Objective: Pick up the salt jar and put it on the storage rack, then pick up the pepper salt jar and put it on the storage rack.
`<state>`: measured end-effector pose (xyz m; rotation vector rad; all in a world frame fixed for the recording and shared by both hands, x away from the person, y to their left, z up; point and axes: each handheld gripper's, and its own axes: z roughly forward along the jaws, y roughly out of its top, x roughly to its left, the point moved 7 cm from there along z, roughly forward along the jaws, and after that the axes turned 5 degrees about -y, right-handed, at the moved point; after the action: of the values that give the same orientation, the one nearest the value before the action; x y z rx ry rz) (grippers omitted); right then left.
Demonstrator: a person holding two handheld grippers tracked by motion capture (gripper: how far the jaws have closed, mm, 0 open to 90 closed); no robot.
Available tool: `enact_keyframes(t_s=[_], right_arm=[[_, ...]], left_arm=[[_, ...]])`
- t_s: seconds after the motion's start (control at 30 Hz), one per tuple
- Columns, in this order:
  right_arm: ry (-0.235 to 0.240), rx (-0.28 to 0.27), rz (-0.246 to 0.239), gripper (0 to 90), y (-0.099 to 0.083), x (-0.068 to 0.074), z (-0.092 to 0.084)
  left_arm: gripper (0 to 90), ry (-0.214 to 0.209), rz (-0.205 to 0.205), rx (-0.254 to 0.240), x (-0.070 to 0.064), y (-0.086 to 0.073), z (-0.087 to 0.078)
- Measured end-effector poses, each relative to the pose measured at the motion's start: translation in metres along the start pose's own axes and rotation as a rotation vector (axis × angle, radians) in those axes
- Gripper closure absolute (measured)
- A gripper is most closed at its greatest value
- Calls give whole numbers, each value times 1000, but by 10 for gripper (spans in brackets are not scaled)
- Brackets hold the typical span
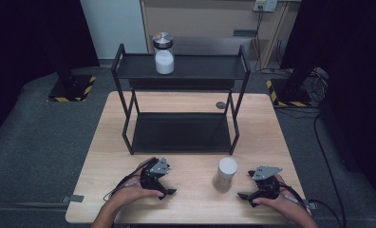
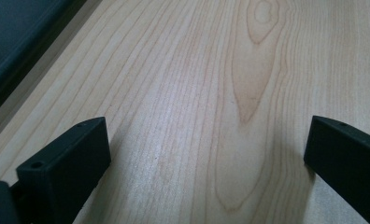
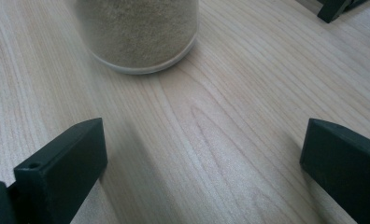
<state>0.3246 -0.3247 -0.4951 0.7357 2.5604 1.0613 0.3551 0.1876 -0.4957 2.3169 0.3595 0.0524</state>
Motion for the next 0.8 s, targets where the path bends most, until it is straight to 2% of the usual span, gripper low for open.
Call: enact_keyframes(t_s=[0.53,0.63,0.7,0.8], right_arm=[[-1,1,3,16,0,0,0],[3,-5,23,30,0,-1,0],[14,-23,46,53,-1,-3,-2],[17,-53,52,52,1,-3,-7]], left_arm=[[0,3,-4,-1,-1,0,0],[0,5,-6,-2,-1,-1,0],[0,6,-7,-2,-2,-1,-1],[0,6,-8,-2,-3,-2,-2]])
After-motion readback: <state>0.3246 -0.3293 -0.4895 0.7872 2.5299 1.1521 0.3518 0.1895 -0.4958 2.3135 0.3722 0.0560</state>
